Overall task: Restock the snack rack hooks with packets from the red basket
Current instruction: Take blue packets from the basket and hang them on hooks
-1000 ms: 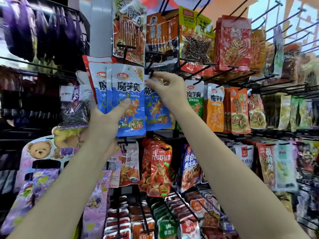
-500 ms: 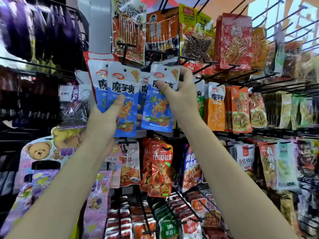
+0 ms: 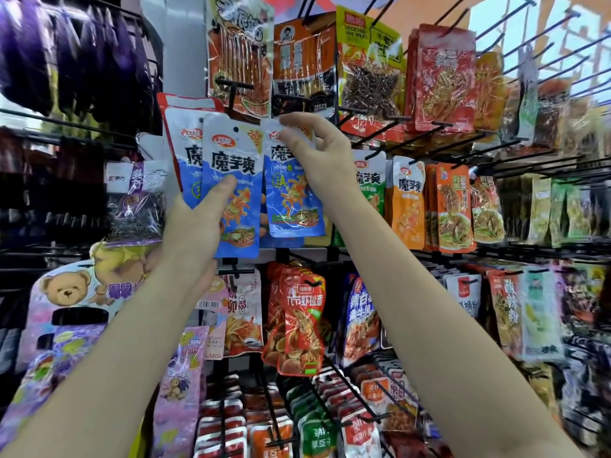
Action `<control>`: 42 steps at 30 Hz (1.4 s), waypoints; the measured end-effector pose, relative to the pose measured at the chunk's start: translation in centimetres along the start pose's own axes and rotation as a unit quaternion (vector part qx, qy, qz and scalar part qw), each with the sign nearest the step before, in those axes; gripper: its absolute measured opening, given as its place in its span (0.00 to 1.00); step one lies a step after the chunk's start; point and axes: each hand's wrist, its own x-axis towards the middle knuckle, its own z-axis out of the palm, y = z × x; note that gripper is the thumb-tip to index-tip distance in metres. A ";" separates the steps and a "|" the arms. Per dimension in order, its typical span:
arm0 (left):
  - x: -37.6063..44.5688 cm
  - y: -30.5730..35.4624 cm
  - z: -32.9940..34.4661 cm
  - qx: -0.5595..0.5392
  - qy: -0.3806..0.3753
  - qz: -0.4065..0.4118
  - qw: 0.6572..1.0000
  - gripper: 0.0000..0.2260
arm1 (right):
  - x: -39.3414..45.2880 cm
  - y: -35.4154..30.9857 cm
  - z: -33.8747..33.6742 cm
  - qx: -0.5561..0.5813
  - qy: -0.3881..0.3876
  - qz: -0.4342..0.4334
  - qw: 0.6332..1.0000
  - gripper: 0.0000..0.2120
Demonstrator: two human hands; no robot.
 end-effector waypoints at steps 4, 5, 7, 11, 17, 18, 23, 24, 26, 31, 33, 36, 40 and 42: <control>-0.1 0.1 0.1 0.008 0.021 0.018 1.000 0.08 | -0.1 0.3 -0.5 0.025 0.022 0.009 0.999 0.08; -0.1 0.1 0.1 0.009 0.026 0.025 0.999 0.08 | -0.1 0.4 -0.5 0.031 0.025 0.009 0.999 0.09; -0.3 0.2 0.3 0.003 0.028 0.036 0.999 0.09 | 0.0 0.4 -0.4 0.038 0.016 0.008 0.999 0.09; -0.3 0.0 0.5 0.007 0.018 0.039 0.999 0.05 | 0.0 0.3 0.3 0.035 -0.012 -0.007 0.999 0.09; -0.1 -0.3 0.6 -0.003 -0.002 0.018 1.000 0.14 | 0.4 0.5 -0.3 0.061 0.020 -0.011 0.998 0.09; -0.1 -0.2 0.6 -0.008 -0.009 0.014 1.000 0.15 | 0.5 0.6 -0.4 0.058 0.014 -0.012 0.998 0.08; -0.1 -0.3 0.9 -0.007 -0.023 0.005 1.000 0.08 | 0.8 0.7 -0.7 0.036 -0.025 0.005 0.999 0.08; -0.3 -0.3 1.0 -0.009 -0.024 0.007 1.000 0.07 | 0.9 0.9 -0.7 0.032 -0.023 0.015 0.999 0.09; -0.3 -0.2 1.0 -0.007 -0.016 0.011 1.000 0.04 | 1.0 1.1 -0.5 -0.005 -0.024 0.040 0.999 0.12; -0.4 -0.3 0.9 0.006 -0.010 0.019 1.000 0.05 | -0.9 0.7 -0.9 -0.274 -0.013 -0.040 0.961 0.14; -0.4 -0.4 0.9 0.009 -0.013 0.024 1.000 0.05 | -2.1 0.4 -1.7 -0.233 0.056 -0.066 0.969 0.13; -0.8 -0.3 1.3 0.013 -0.045 0.024 0.999 0.08 | -3.8 -0.7 -1.5 -0.084 0.000 0.005 0.996 0.18; -0.8 -0.5 2.1 0.016 -0.071 -0.026 0.997 0.08 | -4.0 -0.7 -0.4 -0.078 -0.039 0.048 0.995 0.20; -0.6 -0.4 1.8 0.037 -0.036 -0.036 0.998 0.08 | -3.6 -0.6 -1.5 -0.064 -0.014 0.066 0.996 0.20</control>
